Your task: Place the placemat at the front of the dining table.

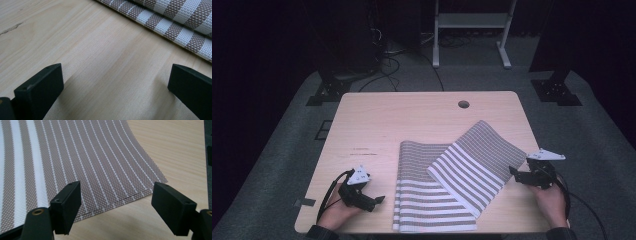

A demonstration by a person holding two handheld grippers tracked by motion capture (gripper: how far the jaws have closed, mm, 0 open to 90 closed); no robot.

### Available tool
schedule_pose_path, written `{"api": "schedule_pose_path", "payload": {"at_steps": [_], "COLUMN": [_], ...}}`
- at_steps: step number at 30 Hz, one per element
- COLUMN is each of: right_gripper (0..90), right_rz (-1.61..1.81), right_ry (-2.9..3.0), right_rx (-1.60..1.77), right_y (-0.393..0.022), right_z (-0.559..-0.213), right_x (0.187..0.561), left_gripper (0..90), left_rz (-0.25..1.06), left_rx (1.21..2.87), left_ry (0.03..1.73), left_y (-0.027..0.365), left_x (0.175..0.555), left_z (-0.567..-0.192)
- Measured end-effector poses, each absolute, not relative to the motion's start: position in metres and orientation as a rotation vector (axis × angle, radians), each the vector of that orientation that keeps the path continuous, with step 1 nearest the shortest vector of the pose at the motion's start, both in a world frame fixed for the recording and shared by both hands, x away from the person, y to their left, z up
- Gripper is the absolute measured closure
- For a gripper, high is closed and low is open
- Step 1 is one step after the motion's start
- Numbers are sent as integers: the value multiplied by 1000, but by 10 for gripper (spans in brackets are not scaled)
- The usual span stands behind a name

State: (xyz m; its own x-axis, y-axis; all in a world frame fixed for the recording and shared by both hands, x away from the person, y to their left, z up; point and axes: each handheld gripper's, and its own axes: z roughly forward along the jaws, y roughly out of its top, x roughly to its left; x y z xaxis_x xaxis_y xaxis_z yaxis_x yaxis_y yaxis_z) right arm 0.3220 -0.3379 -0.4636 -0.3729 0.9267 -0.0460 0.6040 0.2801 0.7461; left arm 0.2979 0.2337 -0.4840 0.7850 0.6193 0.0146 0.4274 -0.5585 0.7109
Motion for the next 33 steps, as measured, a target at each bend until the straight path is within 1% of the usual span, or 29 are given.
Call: {"api": "schedule_pose_path", "payload": {"at_steps": [7,9,12,15,23,26,29,32,33], "right_gripper": [316,321,356,414,435,463,539,672,696], "right_rz": [888,877,880,889,864,869,866,878,882], "right_ry": [2047,2045,2017,2022,2021,2011,1994,2001,2005], "right_rx": [1432,1458,1488,1505,1568,1574,1585,1582,1580], "right_y": [-342,-344,-349,-353,-359,-359,-360,-362,-362], "right_z": [-464,-465,-465,-467,-477,-477,-477,-476,-476], "right_x": [338,343,350,357,369,368,367,368,368], "left_gripper": [0,0,0,0,0,0,0,0,0], "left_rz": [341,341,341,342,342,342,343,343,342], "left_rx": [2248,2247,2248,2251,2250,2249,2249,2248,2247], "left_ry": [773,773,773,771,771,773,774,776,779], "left_y": [234,234,234,234,234,234,234,234,234], "left_x": [298,298,298,298,298,298,298,298,298], "left_z": [-484,-484,-484,-484,-484,-484,-484,-484,-484]}}
